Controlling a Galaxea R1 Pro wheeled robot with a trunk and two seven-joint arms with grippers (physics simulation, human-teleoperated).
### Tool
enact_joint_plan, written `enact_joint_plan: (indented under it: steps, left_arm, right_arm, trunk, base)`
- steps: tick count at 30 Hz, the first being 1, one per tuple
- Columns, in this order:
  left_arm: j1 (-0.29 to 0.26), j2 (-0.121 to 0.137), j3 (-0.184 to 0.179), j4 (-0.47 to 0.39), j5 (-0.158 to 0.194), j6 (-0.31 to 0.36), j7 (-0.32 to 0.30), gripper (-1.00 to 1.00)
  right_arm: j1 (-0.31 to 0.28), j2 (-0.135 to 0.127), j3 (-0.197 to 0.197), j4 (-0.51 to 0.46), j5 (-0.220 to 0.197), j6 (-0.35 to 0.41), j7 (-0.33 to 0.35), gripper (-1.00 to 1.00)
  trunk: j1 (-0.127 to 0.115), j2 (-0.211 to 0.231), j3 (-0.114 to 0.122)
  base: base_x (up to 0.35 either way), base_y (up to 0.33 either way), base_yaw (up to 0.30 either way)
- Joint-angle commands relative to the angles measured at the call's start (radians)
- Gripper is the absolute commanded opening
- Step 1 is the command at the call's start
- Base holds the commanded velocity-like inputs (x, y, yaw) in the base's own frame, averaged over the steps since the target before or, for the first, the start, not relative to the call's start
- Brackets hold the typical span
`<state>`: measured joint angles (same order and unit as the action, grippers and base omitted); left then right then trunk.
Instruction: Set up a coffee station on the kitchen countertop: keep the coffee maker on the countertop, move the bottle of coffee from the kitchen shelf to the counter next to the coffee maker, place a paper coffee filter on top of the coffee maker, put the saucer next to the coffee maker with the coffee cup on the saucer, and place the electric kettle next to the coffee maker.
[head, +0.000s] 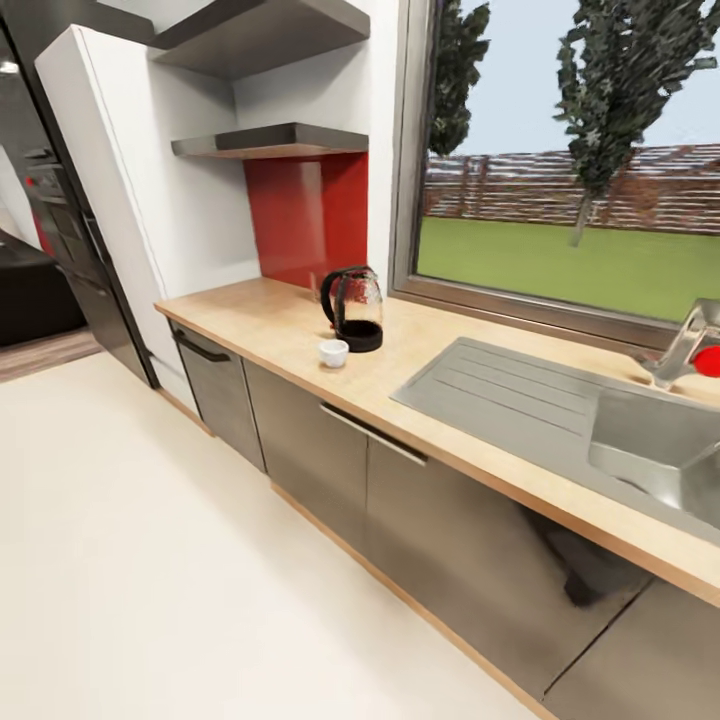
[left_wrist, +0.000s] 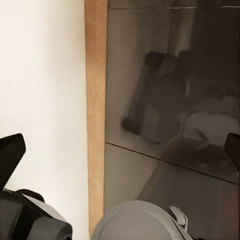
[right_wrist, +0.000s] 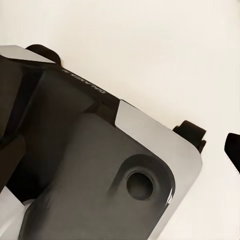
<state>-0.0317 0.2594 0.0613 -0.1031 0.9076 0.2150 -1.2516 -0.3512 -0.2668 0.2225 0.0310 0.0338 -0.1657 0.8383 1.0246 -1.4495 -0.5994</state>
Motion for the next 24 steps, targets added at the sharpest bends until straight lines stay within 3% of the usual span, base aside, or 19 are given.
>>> enact_joint_plan:
  steps: [1,24]
  left_arm:
    - [-0.001,0.0,0.006,0.0,-0.004,0.01,-0.003,1.0]
    - [-0.001,0.0,0.005,0.0,-0.004,0.01,-0.003,1.0]
  right_arm:
    - [-0.002,0.0,0.001,0.003,0.004,-0.009,0.001,1.0]
    - [-0.002,0.0,0.002,0.003,0.003,-0.009,0.0,1.0]
  trunk:
    - [0.0,-0.001,-0.001]
    - [0.0,-0.001,-0.001]
  base:
    - [0.202,0.296,0.263]
    - [0.206,0.296,0.26]
